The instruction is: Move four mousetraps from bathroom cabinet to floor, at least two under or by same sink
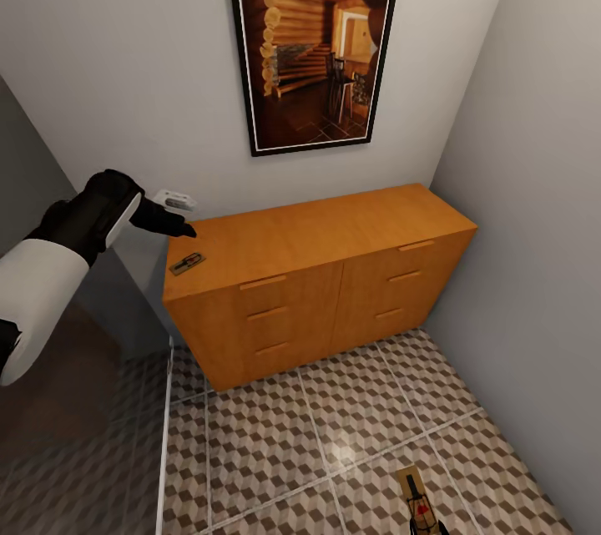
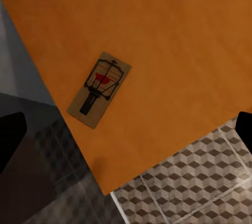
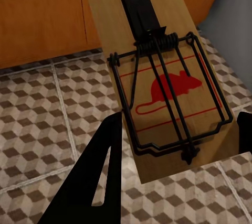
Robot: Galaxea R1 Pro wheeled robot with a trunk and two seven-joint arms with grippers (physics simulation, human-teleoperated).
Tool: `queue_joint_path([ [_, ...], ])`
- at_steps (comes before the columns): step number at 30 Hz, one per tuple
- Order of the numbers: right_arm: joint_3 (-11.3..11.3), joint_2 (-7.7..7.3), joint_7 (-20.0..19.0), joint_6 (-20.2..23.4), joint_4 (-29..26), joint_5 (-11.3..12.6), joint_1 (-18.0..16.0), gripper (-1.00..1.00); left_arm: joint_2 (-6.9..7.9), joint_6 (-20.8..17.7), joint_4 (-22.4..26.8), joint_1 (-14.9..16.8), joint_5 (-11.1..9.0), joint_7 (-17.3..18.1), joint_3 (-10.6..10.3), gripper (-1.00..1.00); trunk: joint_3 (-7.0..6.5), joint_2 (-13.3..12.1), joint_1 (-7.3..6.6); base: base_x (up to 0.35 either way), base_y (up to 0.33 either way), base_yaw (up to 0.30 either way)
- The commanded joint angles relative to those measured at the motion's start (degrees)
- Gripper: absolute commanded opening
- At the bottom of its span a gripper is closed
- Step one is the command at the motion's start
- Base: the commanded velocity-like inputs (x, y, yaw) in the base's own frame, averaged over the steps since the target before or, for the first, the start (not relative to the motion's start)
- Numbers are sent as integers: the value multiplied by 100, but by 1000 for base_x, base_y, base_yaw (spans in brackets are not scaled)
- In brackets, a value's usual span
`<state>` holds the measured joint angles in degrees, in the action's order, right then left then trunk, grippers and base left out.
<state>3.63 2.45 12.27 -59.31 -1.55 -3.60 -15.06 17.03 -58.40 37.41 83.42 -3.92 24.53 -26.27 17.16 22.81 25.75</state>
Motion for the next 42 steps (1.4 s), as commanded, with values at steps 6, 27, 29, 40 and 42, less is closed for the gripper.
queue_joint_path([
  [6, 33, 1, 56, -10, 5, -27, -5, -100, 16, -23, 5, 8, -39, -10, -41, 100, 10, 11, 3, 0, 0, 0],
  [27, 32, 10, 56, -30, 5, -27, -5, -100, 11, -23, 4, 8, -39, -10, -59, 100, 96, 11, 3, 0, 0, 0],
  [29, 32, 10, 56, -29, 5, -27, -5, -100, 13, -23, 4, 8, -39, -10, -57, 100, 114, 11, 3, 0, 0, 0],
  [40, 32, 10, 56, -28, 5, -27, -5, -100, 16, -23, 4, 8, -39, -10, -62, 100, 211, 11, 3, 0, 0, 0],
  [42, 32, 10, 56, -28, 5, -27, -5, -100, 16, -23, 4, 8, -39, -10, -58, 100, 222, 11, 3, 0, 0, 0],
])
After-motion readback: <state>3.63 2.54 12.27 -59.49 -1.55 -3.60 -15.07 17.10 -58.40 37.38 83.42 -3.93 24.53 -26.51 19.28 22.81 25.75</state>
